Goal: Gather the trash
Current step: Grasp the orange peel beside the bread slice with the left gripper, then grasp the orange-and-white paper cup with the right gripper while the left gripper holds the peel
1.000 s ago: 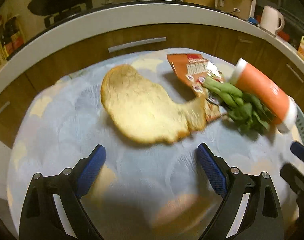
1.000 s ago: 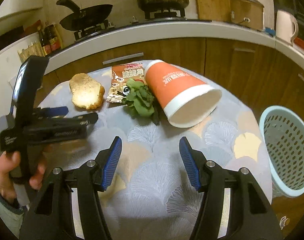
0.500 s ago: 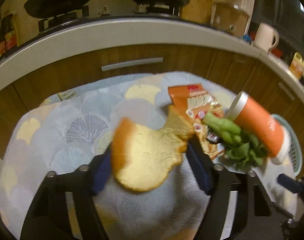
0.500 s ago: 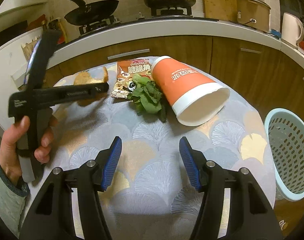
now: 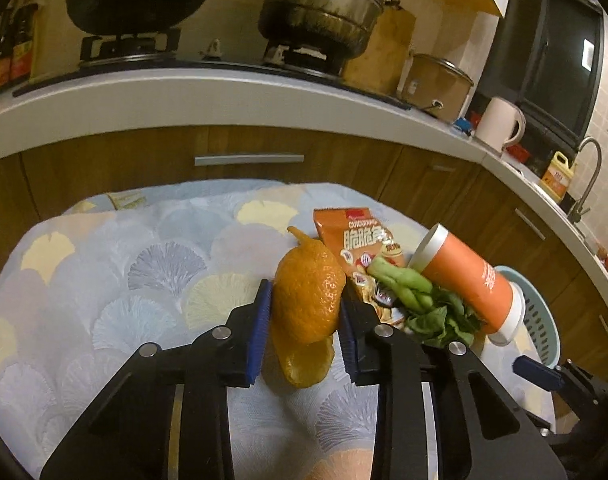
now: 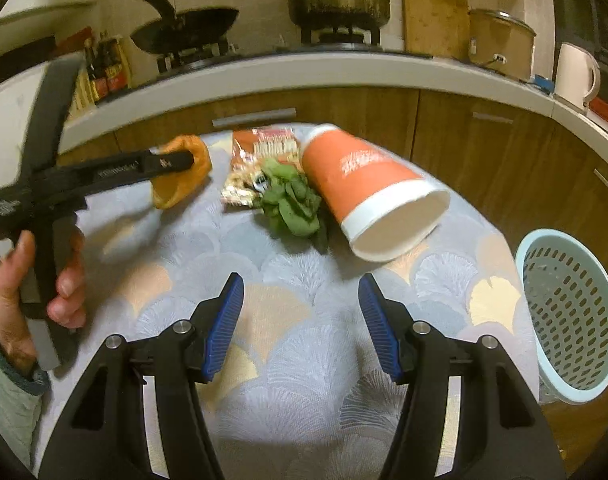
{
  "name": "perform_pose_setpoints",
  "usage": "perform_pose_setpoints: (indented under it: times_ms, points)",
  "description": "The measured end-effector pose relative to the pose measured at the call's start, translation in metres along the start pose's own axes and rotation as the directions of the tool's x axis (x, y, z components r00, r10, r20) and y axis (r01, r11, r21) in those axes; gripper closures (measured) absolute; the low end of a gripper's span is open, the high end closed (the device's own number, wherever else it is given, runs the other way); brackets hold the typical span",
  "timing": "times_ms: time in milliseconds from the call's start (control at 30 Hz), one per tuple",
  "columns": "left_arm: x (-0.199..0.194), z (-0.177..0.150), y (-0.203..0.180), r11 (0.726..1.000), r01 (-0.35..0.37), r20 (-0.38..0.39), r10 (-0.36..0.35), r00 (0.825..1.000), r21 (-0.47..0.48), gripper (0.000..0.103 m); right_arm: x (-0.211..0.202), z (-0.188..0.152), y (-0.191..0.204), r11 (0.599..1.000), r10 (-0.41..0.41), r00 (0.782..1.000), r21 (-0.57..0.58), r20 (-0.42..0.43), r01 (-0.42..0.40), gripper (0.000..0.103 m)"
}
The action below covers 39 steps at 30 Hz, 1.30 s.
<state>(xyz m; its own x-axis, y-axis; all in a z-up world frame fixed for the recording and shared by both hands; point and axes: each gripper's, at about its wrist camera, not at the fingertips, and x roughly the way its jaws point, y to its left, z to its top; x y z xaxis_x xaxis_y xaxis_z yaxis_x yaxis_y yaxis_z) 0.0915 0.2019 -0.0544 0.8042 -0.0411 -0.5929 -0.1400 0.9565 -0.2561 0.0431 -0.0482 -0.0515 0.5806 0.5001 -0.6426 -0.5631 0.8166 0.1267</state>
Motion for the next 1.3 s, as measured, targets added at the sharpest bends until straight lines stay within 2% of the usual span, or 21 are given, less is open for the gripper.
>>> perform_pose_setpoints:
  times_ms: [100, 233, 300, 400, 467, 567, 667, 733, 933, 1000, 1233, 1300]
  points:
    - [-0.003, 0.0, 0.003, 1.0, 0.01, 0.024, -0.009, 1.0, -0.021, 0.074, -0.013, 0.006, -0.005, 1.0, -0.023, 0.998, 0.008, 0.054, 0.022, 0.047]
    - [-0.007, 0.0, 0.001, 1.0, -0.018, 0.051, 0.018, 0.999, -0.01, 0.074, -0.021, 0.028, -0.019, 0.996, -0.083, 0.991, -0.004, 0.106, 0.084, 0.047]
    - [-0.007, 0.0, 0.001, 1.0, -0.021, 0.053, 0.022, 0.998, -0.014, 0.074, -0.019, 0.039, -0.027, 0.994, -0.111, 0.987, -0.006, 0.118, 0.112, 0.047]
    - [-0.008, 0.0, 0.003, 1.0, -0.019, 0.055, 0.021, 0.998, -0.024, 0.074, -0.01, 0.058, -0.047, 0.993, -0.115, 0.987, 0.026, 0.116, 0.113, 0.047]
    - [-0.009, 0.0, 0.004, 0.999, -0.019, 0.056, 0.021, 0.998, -0.025, 0.073, 0.004, 0.069, -0.06, 0.994, -0.097, 0.991, 0.052, 0.093, 0.093, 0.047]
    - [-0.009, 0.0, 0.005, 0.999, -0.018, 0.054, 0.02, 0.998, -0.028, 0.073, 0.027, 0.078, -0.075, 0.996, -0.027, 0.999, 0.088, 0.038, 0.023, 0.046]
    - [-0.008, 0.0, 0.008, 0.999, -0.01, 0.047, 0.011, 0.999, -0.04, 0.072, 0.047, 0.081, -0.078, 0.996, 0.007, 1.0, 0.088, 0.005, -0.008, 0.04]
    - [-0.008, 0.001, 0.009, 0.999, -0.003, 0.046, 0.005, 0.999, -0.046, 0.072, 0.058, 0.081, -0.078, 0.996, 0.022, 1.0, 0.088, -0.01, -0.021, 0.037]
    - [-0.008, 0.002, 0.009, 0.999, -0.002, 0.047, 0.004, 0.999, -0.038, 0.072, 0.076, 0.078, -0.09, 0.965, 0.156, 0.987, 0.216, -0.028, -0.146, 0.03]
    - [-0.008, 0.002, 0.009, 0.999, -0.001, 0.047, 0.003, 0.999, -0.038, 0.072, 0.08, 0.075, -0.086, 0.966, 0.159, 0.986, 0.213, -0.04, -0.147, 0.022]
    - [-0.008, 0.002, 0.008, 0.999, -0.002, 0.047, 0.004, 0.999, -0.036, 0.072, 0.081, 0.073, -0.069, 0.986, 0.108, 0.992, 0.132, -0.058, -0.1, 0.02]
    - [-0.009, 0.001, 0.007, 1.0, -0.005, 0.048, 0.007, 0.999, -0.029, 0.072, 0.083, 0.071, -0.072, 0.983, 0.116, 0.991, 0.149, -0.062, -0.105, 0.012]
